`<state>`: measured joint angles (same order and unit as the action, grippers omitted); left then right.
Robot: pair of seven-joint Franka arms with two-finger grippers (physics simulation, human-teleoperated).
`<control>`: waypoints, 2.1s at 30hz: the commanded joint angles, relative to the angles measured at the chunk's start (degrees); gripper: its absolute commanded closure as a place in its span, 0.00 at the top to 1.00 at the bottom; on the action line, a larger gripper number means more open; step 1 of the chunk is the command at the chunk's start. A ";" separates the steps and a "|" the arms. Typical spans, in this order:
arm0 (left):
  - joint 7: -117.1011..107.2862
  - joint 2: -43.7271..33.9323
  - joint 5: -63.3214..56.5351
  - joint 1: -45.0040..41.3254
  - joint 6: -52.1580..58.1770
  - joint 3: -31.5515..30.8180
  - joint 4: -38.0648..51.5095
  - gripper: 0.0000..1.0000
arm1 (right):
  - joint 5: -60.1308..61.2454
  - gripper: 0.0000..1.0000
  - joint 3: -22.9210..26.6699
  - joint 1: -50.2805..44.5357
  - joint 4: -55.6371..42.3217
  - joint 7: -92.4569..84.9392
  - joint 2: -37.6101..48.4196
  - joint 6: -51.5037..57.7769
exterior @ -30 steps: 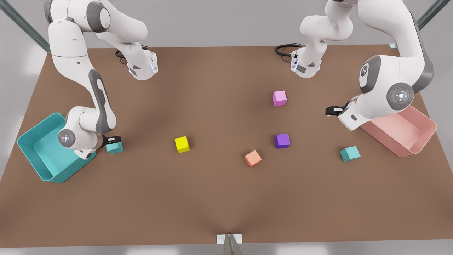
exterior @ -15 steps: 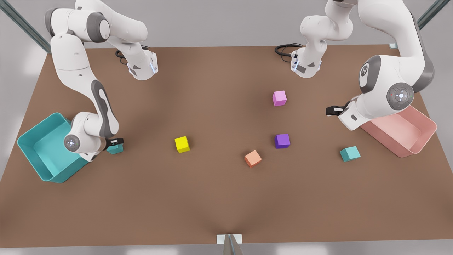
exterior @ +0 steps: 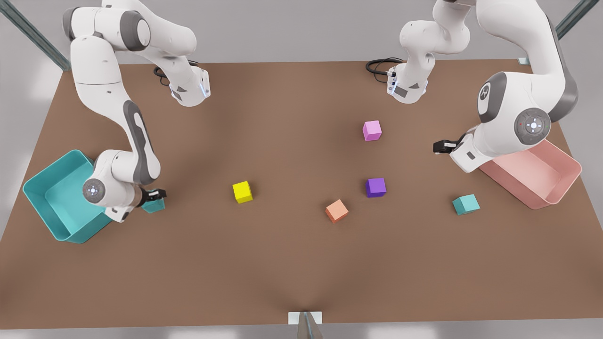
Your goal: Stack the two blue cubes on top of each other
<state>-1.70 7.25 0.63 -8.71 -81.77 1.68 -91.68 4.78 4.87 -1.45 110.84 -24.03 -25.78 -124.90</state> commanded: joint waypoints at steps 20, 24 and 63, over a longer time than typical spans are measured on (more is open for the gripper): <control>-1.28 0.05 -0.20 -0.16 0.03 -0.10 0.36 1.00 | 13.24 0.59 0.14 -46.71 -41.05 73.60 -26.08 3.96; -1.28 1.01 -0.02 0.01 -0.06 -0.10 0.27 1.00 | 13.33 1.00 0.05 -46.89 -41.05 73.78 -27.31 3.17; 2.06 29.93 6.66 13.90 -39.88 7.73 -8.96 1.00 | -5.84 1.00 -0.30 -2.59 -30.42 18.49 18.66 49.40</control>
<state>-0.36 37.16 6.95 5.20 -120.02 9.45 -100.66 -1.07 4.55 -4.02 80.49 4.18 -7.10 -75.67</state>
